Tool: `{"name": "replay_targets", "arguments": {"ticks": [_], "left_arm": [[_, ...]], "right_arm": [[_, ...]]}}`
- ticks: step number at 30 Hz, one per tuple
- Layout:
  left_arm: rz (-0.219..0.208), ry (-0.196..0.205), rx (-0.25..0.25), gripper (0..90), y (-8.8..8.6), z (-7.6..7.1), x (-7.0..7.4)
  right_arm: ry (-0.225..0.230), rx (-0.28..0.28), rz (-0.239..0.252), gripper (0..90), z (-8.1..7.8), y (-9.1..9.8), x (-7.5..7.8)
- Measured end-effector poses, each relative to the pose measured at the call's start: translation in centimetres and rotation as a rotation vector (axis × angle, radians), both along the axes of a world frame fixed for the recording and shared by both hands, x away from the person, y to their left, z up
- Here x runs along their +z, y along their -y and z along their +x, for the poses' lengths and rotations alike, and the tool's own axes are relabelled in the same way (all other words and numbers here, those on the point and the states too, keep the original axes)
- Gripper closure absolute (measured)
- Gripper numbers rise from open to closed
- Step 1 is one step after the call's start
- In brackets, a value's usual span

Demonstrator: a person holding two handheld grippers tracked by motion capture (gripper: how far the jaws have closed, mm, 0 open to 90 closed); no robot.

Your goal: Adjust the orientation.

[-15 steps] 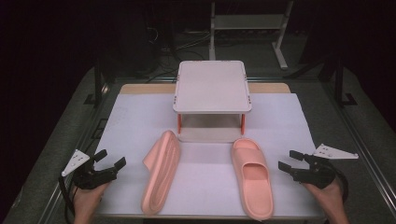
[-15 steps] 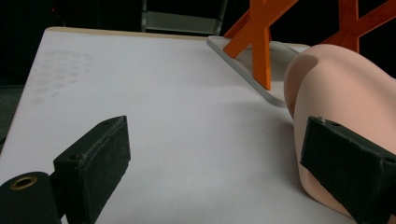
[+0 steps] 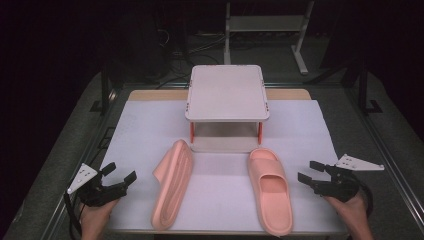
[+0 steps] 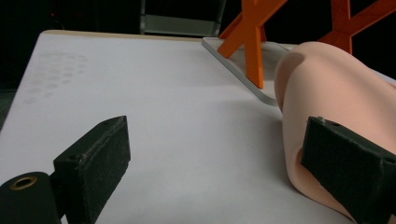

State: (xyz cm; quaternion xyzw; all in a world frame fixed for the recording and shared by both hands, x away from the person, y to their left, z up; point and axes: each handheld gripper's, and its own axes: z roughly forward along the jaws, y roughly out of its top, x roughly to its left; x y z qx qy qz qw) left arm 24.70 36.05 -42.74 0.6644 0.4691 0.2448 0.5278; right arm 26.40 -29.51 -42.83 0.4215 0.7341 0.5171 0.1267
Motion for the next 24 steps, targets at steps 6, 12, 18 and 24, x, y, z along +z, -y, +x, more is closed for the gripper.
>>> {"name": "replay_targets", "arguments": {"ticks": [6,12,18,24], "left_arm": [[0.032,-0.007,-0.024,7.6,1.1,-0.4,-0.2],[0.040,-0.011,-0.038,7.6,1.5,-0.7,-0.2],[0.047,-0.008,-0.055,7.6,2.0,-0.9,-0.1],[0.082,-0.023,-0.085,7.7,2.5,-0.9,-0.2]], "right_arm": [[0.007,-0.003,0.011,23.5,0.1,0.1,0.0],[0.013,-0.006,0.016,23.5,0.0,0.2,0.2],[0.017,-0.008,0.019,23.5,-0.3,0.2,0.3],[0.023,-0.004,0.021,23.2,-0.3,0.1,0.4]]}}
